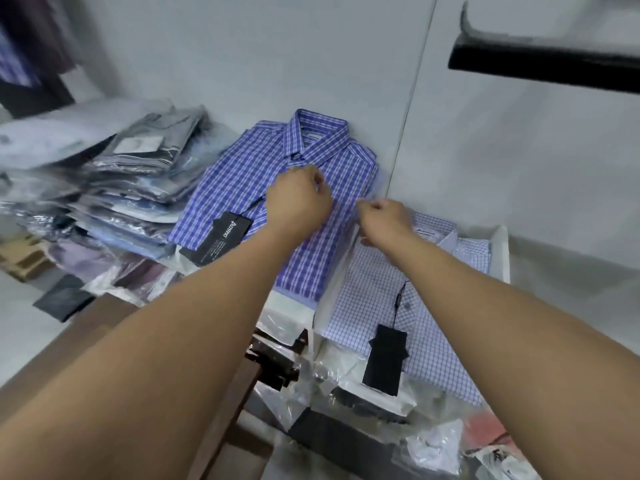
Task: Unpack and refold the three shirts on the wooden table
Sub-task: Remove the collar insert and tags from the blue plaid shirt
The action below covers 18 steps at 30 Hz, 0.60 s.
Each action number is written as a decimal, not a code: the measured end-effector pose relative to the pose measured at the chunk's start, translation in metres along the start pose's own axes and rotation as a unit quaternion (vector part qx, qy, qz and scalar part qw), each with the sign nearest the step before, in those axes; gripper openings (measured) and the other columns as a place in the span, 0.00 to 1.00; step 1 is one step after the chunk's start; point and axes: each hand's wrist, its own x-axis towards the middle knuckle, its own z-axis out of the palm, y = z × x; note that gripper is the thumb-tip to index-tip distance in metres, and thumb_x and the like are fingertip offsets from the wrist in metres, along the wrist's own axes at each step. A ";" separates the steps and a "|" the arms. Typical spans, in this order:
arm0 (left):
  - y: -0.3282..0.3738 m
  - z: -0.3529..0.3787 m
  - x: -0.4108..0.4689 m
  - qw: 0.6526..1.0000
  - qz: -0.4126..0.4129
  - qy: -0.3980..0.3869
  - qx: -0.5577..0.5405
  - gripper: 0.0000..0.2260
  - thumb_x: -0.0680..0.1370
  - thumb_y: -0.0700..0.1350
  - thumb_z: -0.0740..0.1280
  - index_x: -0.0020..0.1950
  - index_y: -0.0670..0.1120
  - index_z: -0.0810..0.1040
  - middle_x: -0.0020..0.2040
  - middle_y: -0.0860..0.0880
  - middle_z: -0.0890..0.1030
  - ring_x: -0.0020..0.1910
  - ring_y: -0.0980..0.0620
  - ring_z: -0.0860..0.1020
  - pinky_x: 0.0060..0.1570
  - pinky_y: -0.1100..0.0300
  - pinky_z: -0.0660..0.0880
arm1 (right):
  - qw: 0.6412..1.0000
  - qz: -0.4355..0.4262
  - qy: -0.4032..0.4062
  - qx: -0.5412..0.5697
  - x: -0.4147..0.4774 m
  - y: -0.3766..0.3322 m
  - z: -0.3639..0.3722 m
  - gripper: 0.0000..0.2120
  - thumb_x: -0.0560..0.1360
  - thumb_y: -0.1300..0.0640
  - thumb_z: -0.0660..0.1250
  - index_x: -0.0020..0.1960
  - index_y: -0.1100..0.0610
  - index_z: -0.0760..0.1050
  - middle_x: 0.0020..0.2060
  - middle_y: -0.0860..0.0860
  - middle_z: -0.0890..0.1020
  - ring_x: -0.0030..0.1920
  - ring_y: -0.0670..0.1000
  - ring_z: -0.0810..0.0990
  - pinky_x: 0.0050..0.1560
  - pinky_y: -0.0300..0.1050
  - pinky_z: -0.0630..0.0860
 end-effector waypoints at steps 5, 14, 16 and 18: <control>-0.083 -0.033 -0.021 0.978 -0.165 0.029 0.127 0.17 0.82 0.52 0.57 0.66 0.45 0.73 0.68 0.40 0.73 0.67 0.36 0.67 0.67 0.42 0.61 | 0.999 0.020 0.004 -0.036 -0.014 -0.014 0.030 0.14 0.76 0.45 0.70 0.41 0.56 0.77 0.38 0.49 0.82 0.41 0.53 0.84 0.51 0.53 0.83; -0.129 -0.058 -0.036 0.972 -0.217 0.000 0.085 0.28 0.81 0.57 0.61 0.73 0.39 0.63 0.70 0.33 0.69 0.68 0.32 0.69 0.66 0.41 0.67 | 0.995 0.035 0.070 -0.056 -0.028 -0.022 0.037 0.12 0.74 0.59 0.72 0.42 0.51 0.68 0.39 0.47 0.76 0.40 0.51 0.79 0.42 0.47 0.79; -0.129 -0.064 -0.031 0.980 -0.191 0.010 0.046 0.25 0.80 0.51 0.66 0.71 0.38 0.66 0.67 0.34 0.72 0.65 0.34 0.71 0.64 0.43 0.70 | 0.996 0.039 0.074 -0.026 -0.033 -0.027 0.038 0.10 0.71 0.58 0.71 0.49 0.54 0.72 0.42 0.49 0.79 0.42 0.53 0.82 0.43 0.49 0.82; -0.127 -0.071 -0.027 0.983 -0.180 0.039 0.001 0.20 0.77 0.47 0.67 0.65 0.38 0.71 0.61 0.37 0.76 0.60 0.37 0.75 0.58 0.46 0.74 | 0.996 0.046 0.079 0.017 -0.033 -0.028 0.039 0.14 0.68 0.56 0.70 0.53 0.56 0.75 0.44 0.50 0.83 0.41 0.53 0.83 0.39 0.49 0.83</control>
